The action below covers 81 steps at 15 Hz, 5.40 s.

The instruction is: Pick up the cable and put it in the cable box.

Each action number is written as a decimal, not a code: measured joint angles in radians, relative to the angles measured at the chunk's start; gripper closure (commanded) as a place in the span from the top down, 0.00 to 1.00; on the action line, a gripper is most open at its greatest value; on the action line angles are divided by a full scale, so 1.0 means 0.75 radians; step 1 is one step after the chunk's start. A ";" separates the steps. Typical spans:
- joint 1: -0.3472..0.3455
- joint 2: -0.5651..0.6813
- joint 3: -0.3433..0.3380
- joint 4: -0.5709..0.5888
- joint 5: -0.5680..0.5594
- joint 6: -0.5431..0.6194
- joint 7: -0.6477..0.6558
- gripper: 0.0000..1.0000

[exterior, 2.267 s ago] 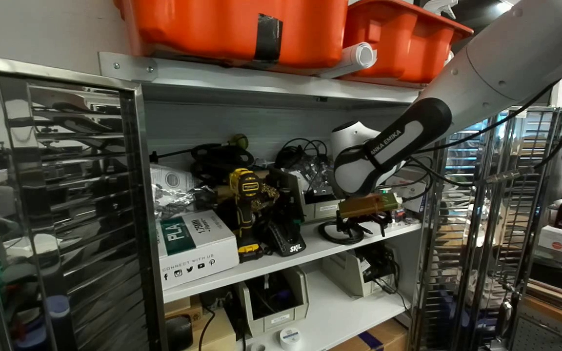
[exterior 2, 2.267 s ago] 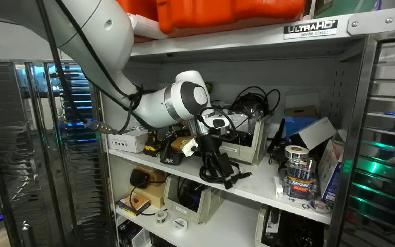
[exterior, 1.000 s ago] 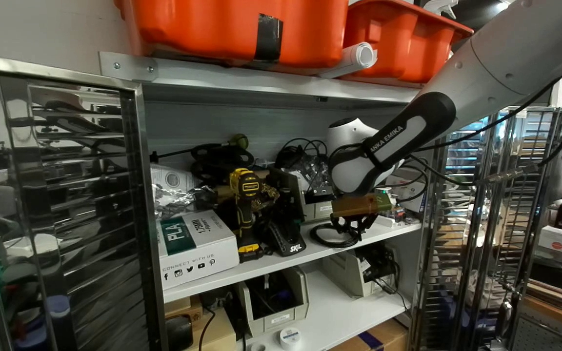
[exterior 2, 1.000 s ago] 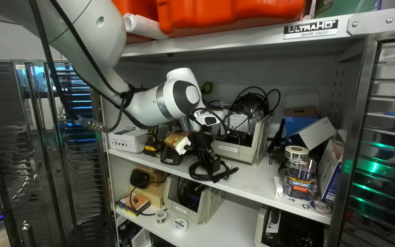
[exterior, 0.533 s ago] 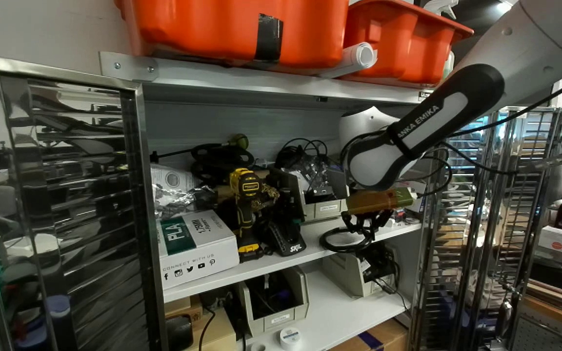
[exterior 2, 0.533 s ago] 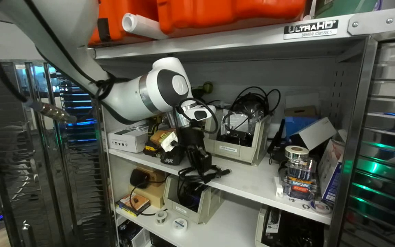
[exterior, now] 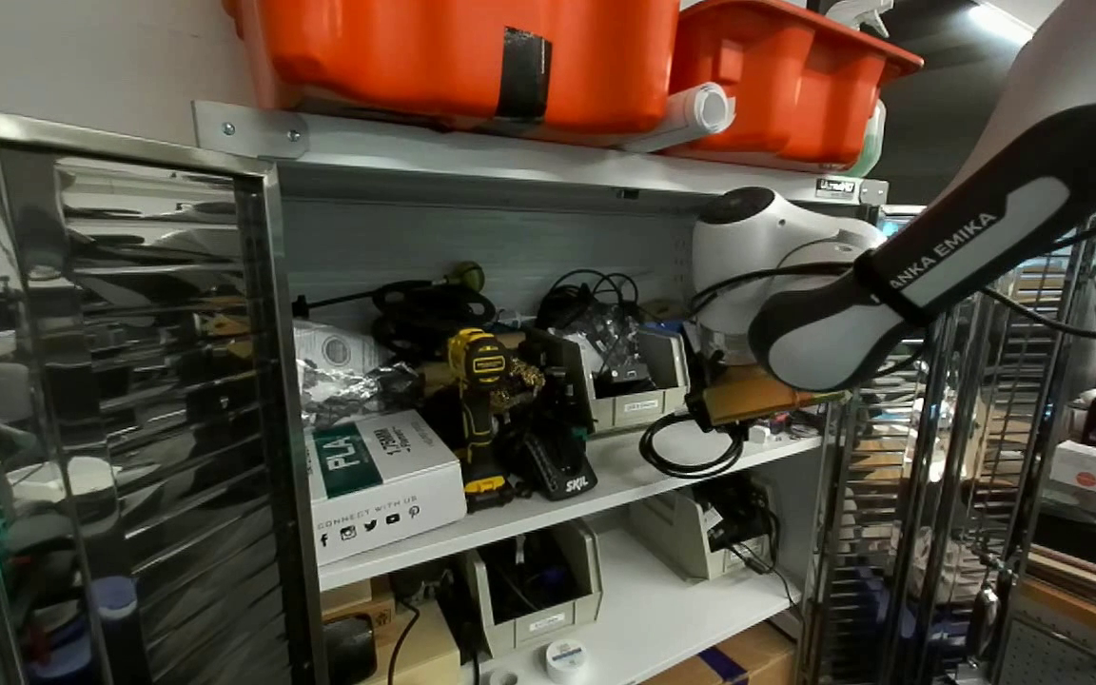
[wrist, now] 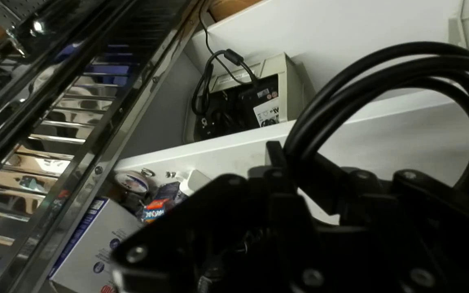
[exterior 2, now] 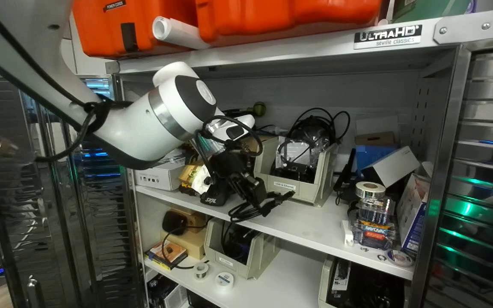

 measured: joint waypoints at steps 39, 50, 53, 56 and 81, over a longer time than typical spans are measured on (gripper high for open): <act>-0.089 0.592 0.007 0.849 -0.242 0.388 0.574 0.77; -0.052 0.373 0.012 0.557 -0.363 0.358 0.484 1.00; -0.050 0.247 0.017 0.361 -0.368 0.346 0.411 1.00; -0.069 0.115 0.047 0.151 -0.237 0.340 0.209 1.00; -0.090 -0.203 0.223 0.297 1.077 -1.428 -1.267 1.00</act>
